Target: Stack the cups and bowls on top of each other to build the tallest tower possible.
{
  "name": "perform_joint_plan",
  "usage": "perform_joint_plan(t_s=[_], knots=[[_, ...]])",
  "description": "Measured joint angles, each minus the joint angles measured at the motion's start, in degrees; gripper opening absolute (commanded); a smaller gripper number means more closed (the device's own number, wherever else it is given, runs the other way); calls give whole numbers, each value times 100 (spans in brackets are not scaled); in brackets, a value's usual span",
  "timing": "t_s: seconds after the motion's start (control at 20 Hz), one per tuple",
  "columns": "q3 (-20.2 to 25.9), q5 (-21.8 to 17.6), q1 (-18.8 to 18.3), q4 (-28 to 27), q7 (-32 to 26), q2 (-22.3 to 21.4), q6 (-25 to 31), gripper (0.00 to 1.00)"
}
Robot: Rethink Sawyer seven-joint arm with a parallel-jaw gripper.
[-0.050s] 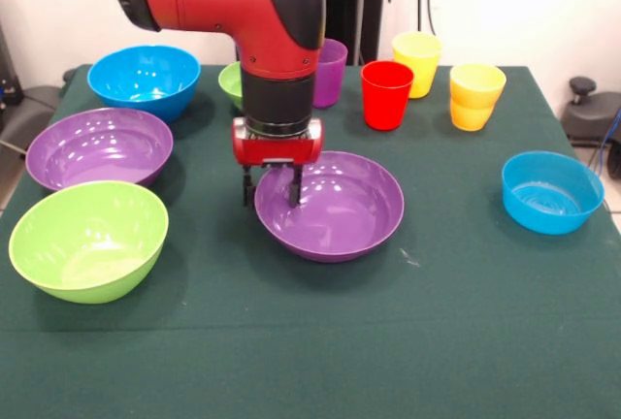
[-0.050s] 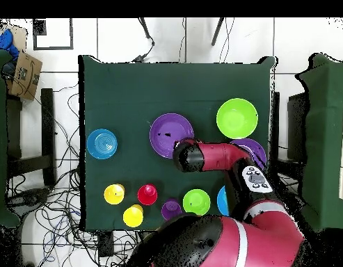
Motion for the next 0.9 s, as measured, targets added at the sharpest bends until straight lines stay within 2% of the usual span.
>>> perform_joint_plan(t_s=[0.3,0.9], knots=[[107,-2,1,275,0,-141,323,100],[121,-2,202,541,0,-373,363,100]])
